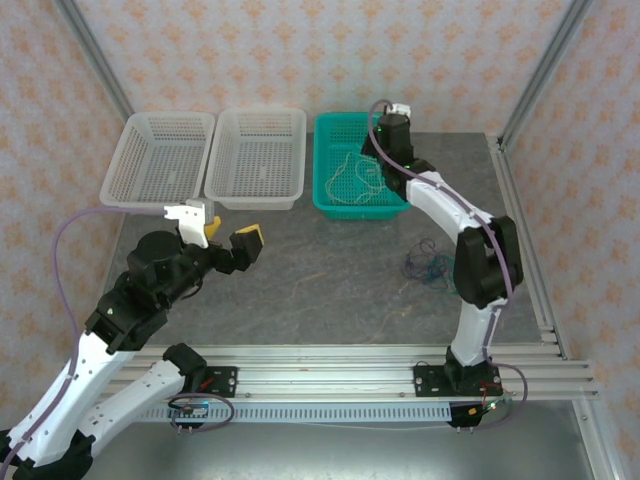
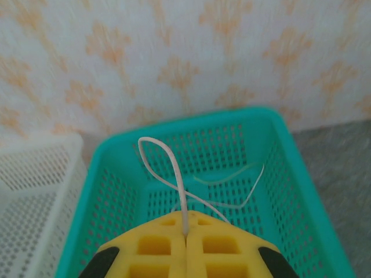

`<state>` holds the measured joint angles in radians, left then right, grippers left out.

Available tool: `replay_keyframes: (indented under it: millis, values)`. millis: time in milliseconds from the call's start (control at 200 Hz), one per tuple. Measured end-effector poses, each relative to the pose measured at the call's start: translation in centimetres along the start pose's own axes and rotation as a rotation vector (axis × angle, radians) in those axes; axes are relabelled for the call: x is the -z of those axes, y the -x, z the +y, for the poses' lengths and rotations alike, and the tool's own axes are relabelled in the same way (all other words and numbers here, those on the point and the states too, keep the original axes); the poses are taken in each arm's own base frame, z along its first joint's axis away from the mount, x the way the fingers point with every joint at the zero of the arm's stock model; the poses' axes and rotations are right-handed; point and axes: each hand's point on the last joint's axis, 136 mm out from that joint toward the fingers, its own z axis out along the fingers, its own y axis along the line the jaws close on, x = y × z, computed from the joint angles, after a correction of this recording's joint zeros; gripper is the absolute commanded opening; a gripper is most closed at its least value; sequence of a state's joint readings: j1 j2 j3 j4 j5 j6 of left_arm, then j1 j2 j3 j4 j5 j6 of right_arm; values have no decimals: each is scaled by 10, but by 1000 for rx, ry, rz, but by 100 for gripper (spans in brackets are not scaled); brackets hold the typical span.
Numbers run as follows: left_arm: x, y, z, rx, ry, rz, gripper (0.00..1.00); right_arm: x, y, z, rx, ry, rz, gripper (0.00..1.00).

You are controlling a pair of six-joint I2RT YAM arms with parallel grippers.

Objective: Untangle the cables

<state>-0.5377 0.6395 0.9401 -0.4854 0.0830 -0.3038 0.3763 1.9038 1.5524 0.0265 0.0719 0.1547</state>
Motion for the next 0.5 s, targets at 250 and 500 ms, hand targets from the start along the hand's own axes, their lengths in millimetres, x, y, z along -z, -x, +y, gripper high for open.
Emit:
replay_keyframes:
  millis: [250,500]
  values:
    - [1,0,3,0,14,-1,100,-19,-53,-2,-33,8,145,62]
    - [-1,-1,3,-1,16,5,100,36,-16,-3,-104,36,88,93]
